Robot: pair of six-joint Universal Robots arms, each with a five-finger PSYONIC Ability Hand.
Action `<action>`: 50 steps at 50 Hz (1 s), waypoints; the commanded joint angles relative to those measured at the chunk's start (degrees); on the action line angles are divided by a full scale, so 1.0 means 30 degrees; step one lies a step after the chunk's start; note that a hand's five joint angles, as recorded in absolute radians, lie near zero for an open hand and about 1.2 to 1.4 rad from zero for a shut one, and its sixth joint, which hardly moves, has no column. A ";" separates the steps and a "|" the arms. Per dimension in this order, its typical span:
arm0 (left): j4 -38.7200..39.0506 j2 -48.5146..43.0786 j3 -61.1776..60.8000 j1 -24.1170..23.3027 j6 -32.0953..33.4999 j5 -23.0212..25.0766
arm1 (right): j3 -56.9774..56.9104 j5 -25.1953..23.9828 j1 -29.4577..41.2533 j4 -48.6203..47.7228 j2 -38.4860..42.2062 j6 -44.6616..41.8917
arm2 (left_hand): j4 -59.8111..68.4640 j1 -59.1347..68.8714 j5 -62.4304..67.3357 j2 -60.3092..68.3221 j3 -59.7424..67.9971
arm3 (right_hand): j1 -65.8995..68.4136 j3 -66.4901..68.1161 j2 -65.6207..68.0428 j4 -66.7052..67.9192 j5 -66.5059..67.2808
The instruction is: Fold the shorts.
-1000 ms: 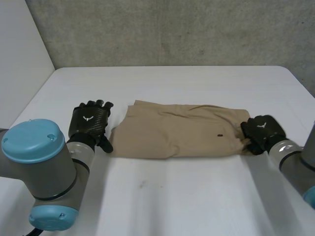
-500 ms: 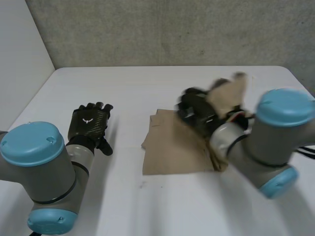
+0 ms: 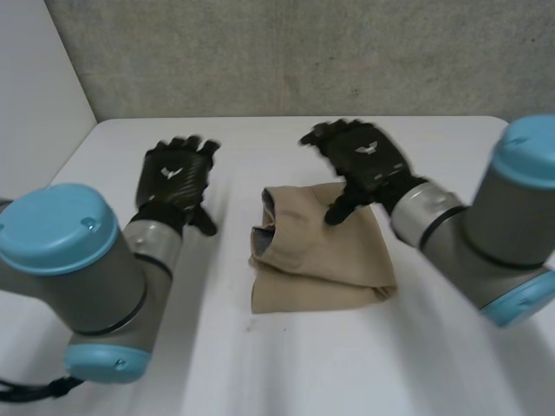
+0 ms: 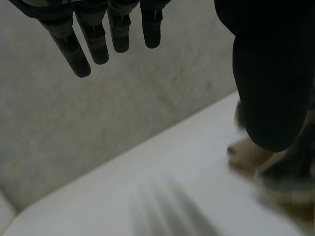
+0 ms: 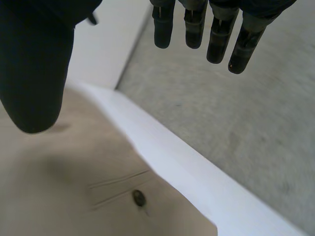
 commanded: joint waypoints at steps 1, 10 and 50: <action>-0.0360 -0.2179 0.4051 -0.1803 -0.0061 0.2231 | -0.0441 0.0071 -0.1750 0.2173 0.0247 0.1588 | -0.0073 0.0019 -0.0408 -0.0114 -0.0265 | -0.0575 -0.0764 -0.0930 -0.1220 -0.1355; -0.5865 -0.6925 1.0879 -0.3241 -0.0325 0.2439 | -0.1935 -0.0163 -0.2571 0.4077 0.2239 0.1117 | -0.0073 0.0019 -0.0408 -0.0114 -0.0265 | -0.0575 -0.0764 -0.0930 -0.1220 -0.1355; -1.1317 0.1471 0.9828 0.0973 -0.0384 -0.0609 | -0.3313 0.4869 -0.2659 0.5075 -0.3376 -0.0378 | -0.0411 -0.0319 -0.0746 -0.0452 -0.0603 | -0.0575 -0.0764 -0.0930 -0.1220 -0.1355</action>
